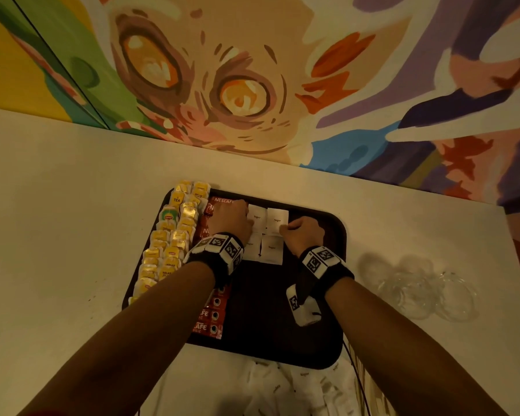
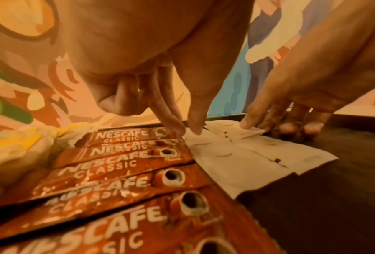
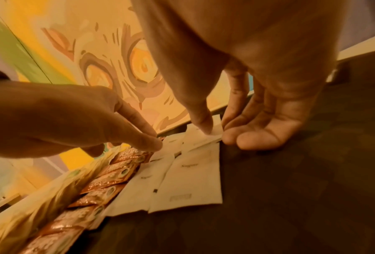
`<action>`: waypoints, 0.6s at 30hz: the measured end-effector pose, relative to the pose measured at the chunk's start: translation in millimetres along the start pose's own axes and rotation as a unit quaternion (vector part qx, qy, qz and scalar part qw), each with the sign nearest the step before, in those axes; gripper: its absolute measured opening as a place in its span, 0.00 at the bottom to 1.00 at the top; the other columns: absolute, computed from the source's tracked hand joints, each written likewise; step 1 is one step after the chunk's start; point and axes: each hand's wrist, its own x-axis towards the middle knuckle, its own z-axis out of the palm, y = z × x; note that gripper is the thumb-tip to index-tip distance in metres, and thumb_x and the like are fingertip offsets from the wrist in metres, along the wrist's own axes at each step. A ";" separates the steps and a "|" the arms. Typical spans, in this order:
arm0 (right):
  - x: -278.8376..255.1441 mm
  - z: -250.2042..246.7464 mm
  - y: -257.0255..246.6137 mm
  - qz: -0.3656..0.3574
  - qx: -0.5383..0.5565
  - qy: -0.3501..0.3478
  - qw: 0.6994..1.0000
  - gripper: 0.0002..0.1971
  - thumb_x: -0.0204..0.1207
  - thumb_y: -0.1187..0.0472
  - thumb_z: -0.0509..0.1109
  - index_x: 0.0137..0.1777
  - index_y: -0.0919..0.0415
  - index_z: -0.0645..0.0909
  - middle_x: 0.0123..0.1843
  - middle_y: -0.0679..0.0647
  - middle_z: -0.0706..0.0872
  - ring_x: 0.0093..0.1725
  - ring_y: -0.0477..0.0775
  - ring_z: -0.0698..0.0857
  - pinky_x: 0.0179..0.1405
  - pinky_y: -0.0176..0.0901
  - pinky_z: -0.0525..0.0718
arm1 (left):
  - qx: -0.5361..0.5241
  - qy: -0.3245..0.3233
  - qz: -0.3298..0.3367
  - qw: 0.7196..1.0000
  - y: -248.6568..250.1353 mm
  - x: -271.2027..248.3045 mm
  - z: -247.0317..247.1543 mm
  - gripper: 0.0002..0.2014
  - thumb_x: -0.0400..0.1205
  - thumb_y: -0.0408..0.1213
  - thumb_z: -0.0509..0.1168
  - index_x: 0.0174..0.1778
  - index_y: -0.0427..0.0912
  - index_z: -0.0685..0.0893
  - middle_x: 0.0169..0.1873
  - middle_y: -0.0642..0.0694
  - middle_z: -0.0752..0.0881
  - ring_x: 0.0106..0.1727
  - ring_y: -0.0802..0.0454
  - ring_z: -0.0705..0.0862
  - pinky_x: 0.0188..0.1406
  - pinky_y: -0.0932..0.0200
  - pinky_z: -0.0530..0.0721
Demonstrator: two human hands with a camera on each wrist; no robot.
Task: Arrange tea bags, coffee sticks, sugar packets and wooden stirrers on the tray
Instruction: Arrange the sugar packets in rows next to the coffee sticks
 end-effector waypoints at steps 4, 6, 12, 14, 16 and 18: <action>-3.3 1.0 1.0 0.002 -0.010 0.008 1.000 0.14 0.78 0.53 0.72 0.59 0.59 0.79 0.55 0.55 0.83 0.37 0.44 0.74 0.27 0.34 0.67 | 0.016 0.001 0.080 0.997 -3.4 -1.6 9.2 0.13 0.81 0.43 0.67 0.62 0.50 0.81 0.60 0.49 0.83 0.72 0.43 0.68 0.57 0.47 0.80; -5.8 2.6 1.3 -0.010 -0.023 0.004 1.000 0.18 0.77 0.49 0.73 0.61 0.57 0.76 0.55 0.53 0.81 0.40 0.46 0.76 0.30 0.37 0.71 | 0.074 -0.003 0.127 0.989 -5.4 -1.2 13.7 0.15 0.82 0.44 0.66 0.65 0.53 0.80 0.66 0.49 0.79 0.75 0.41 0.65 0.67 0.46 0.75; -10.5 11.1 -1.1 -0.046 -0.063 0.003 0.997 0.20 0.74 0.48 0.75 0.59 0.54 0.72 0.57 0.56 0.82 0.52 0.57 0.84 0.48 0.52 0.86 | 0.140 0.007 0.181 0.974 -9.4 2.1 17.8 0.14 0.83 0.43 0.63 0.65 0.55 0.81 0.67 0.49 0.79 0.73 0.41 0.66 0.71 0.46 0.71; -10.9 10.7 -2.6 -0.045 -0.064 0.005 0.997 0.21 0.75 0.48 0.75 0.60 0.56 0.72 0.58 0.57 0.82 0.54 0.58 0.84 0.47 0.51 0.85 | 0.133 0.013 0.184 0.974 -9.2 1.7 16.7 0.14 0.83 0.42 0.63 0.64 0.54 0.83 0.65 0.49 0.79 0.71 0.41 0.65 0.68 0.47 0.73; -10.4 10.0 -3.6 -0.037 -0.056 0.001 0.998 0.21 0.75 0.49 0.75 0.60 0.57 0.72 0.59 0.57 0.82 0.55 0.59 0.84 0.48 0.51 0.85 | 0.128 0.016 0.186 0.974 -9.3 1.1 15.4 0.13 0.83 0.40 0.63 0.63 0.52 0.84 0.64 0.48 0.80 0.70 0.41 0.65 0.66 0.48 0.74; -10.0 8.7 -3.8 -0.032 -0.047 -0.002 0.998 0.21 0.75 0.49 0.75 0.60 0.57 0.72 0.58 0.58 0.82 0.56 0.59 0.84 0.50 0.52 0.86 | 0.123 0.019 0.189 0.974 -8.9 -0.3 14.4 0.13 0.83 0.40 0.63 0.63 0.50 0.84 0.64 0.48 0.80 0.70 0.41 0.65 0.66 0.49 0.74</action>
